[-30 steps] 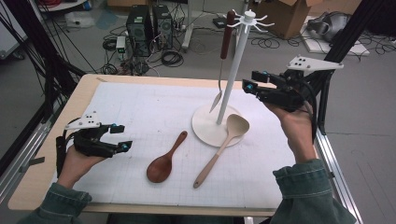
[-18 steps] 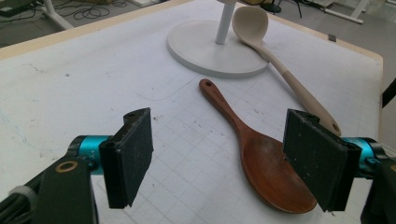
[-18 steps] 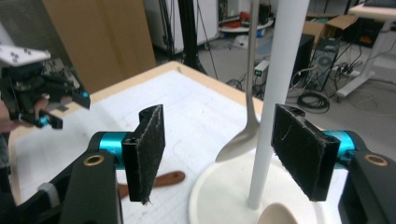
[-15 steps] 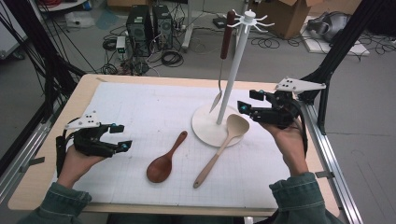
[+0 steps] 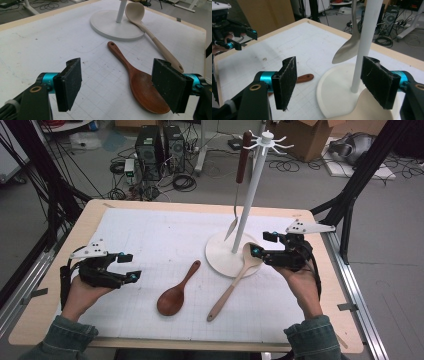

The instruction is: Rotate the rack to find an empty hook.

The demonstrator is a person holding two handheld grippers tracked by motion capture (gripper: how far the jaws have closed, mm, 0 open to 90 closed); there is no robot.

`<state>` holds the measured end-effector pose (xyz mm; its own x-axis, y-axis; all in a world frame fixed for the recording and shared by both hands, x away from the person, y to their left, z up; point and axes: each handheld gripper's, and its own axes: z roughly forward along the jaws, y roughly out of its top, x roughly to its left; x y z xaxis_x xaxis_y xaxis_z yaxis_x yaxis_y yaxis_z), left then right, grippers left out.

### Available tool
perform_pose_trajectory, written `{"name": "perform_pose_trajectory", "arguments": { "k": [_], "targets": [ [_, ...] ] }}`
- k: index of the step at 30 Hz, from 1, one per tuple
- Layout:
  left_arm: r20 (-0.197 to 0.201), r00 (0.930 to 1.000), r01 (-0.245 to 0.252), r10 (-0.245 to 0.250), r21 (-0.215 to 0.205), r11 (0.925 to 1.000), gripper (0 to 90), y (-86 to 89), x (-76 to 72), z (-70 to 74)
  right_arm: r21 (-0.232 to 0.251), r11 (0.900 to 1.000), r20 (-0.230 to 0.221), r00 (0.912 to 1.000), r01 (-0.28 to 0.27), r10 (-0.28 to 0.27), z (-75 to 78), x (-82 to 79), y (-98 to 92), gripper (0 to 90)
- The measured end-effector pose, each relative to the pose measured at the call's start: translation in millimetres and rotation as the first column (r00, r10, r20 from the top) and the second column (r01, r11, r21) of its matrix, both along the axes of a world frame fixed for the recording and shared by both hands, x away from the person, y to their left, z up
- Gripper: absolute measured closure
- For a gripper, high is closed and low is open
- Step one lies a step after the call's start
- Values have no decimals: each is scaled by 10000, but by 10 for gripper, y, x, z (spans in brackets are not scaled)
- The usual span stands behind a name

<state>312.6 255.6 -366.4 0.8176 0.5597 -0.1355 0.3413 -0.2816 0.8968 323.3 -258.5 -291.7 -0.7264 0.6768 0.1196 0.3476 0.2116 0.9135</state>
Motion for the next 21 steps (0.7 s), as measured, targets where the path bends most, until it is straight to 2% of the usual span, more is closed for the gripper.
{"name": "perform_pose_trajectory", "arguments": {
  "k": [21],
  "targets": [
    [-139, 9999, -59, 60, 79, 10000, 232, 2, 20, -47, -154, 9997, -654, 9977, 170, -180, -422, -27, 14, 269]
  ]
}}
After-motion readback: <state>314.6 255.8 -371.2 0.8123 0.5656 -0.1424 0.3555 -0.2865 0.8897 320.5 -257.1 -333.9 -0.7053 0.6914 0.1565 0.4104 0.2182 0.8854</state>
